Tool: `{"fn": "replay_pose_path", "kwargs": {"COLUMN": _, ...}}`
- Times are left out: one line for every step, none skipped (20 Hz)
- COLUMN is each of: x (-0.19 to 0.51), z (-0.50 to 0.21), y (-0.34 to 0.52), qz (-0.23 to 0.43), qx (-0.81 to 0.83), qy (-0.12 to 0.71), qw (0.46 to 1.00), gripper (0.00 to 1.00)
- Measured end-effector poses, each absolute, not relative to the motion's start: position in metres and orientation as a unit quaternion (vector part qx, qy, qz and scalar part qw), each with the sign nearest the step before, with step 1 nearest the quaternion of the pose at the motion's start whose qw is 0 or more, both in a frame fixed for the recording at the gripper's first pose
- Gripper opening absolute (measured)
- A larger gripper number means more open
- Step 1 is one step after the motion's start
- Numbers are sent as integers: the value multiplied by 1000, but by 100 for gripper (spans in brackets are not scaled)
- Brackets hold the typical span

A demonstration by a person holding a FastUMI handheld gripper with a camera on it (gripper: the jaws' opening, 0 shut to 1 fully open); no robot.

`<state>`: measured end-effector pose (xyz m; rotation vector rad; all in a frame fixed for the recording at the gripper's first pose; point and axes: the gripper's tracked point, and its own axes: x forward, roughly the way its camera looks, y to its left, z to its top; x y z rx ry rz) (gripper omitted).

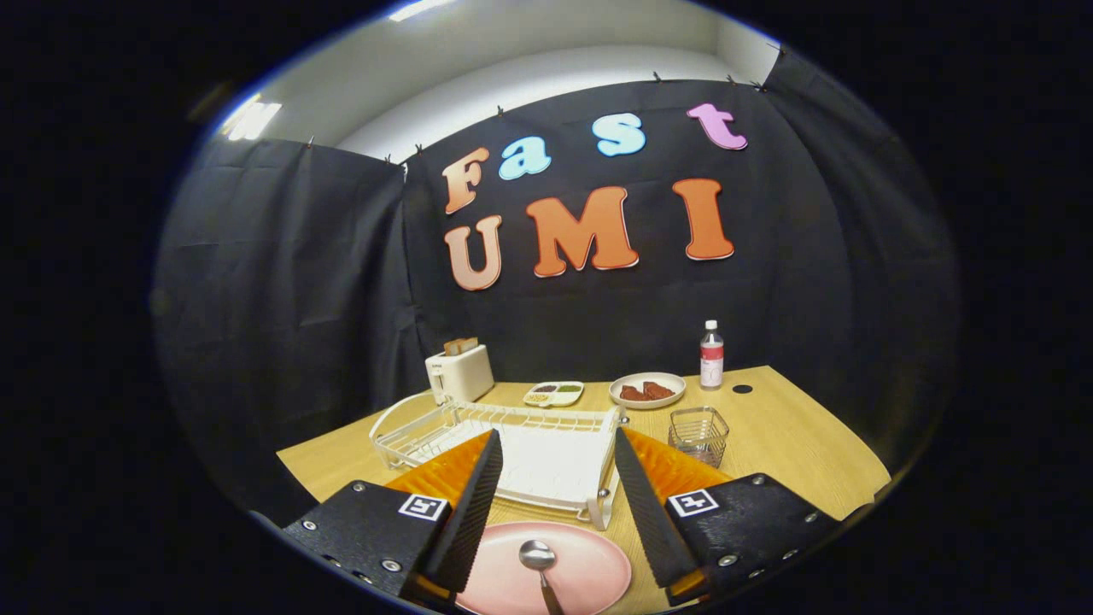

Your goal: Take the plate from the dish rack, then take the spoon from the basket and place it into the plate.

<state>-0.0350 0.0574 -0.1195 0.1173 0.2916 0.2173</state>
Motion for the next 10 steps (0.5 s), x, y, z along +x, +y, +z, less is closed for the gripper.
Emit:
{"fn": "replay_pose_path", "kwargs": {"x": -33, "z": -111, "y": 59, "qz": 106, "qx": 62, "qy": 136, "qw": 983, "gripper": 81}}
{"fn": "replay_pose_path", "kwargs": {"x": -30, "z": -105, "y": 56, "qz": 95, "qx": 58, "qy": 129, "qw": 985, "gripper": 84}}
{"fn": "replay_pose_path", "kwargs": {"x": -27, "z": -99, "y": 50, "qz": 80, "qx": 48, "qy": 120, "qw": 988, "gripper": 85}}
{"fn": "replay_pose_path", "kwargs": {"x": -25, "z": -92, "y": 47, "qz": 69, "qx": 40, "qy": 110, "qw": 991, "gripper": 87}}
{"fn": "replay_pose_path", "kwargs": {"x": -25, "z": -86, "y": 52, "qz": 65, "qx": 35, "qy": 102, "qw": 992, "gripper": 87}}
{"fn": "replay_pose_path", "kwargs": {"x": -26, "z": -79, "y": 55, "qz": 63, "qx": 31, "qy": 95, "qw": 993, "gripper": 89}}
{"fn": "replay_pose_path", "kwargs": {"x": -27, "z": -73, "y": 59, "qz": 62, "qx": 27, "qy": 88, "qw": 994, "gripper": 89}}
{"fn": "replay_pose_path", "kwargs": {"x": -26, "z": -64, "y": 61, "qz": 58, "qx": 25, "qy": 80, "qw": 995, "gripper": 90}}
{"fn": "replay_pose_path", "kwargs": {"x": -26, "z": -57, "y": 63, "qz": 55, "qx": 23, "qy": 74, "qw": 995, "gripper": 90}}
{"fn": "replay_pose_path", "kwargs": {"x": -28, "z": -50, "y": 66, "qz": 52, "qx": 21, "qy": 67, "qw": 996, "gripper": 91}}
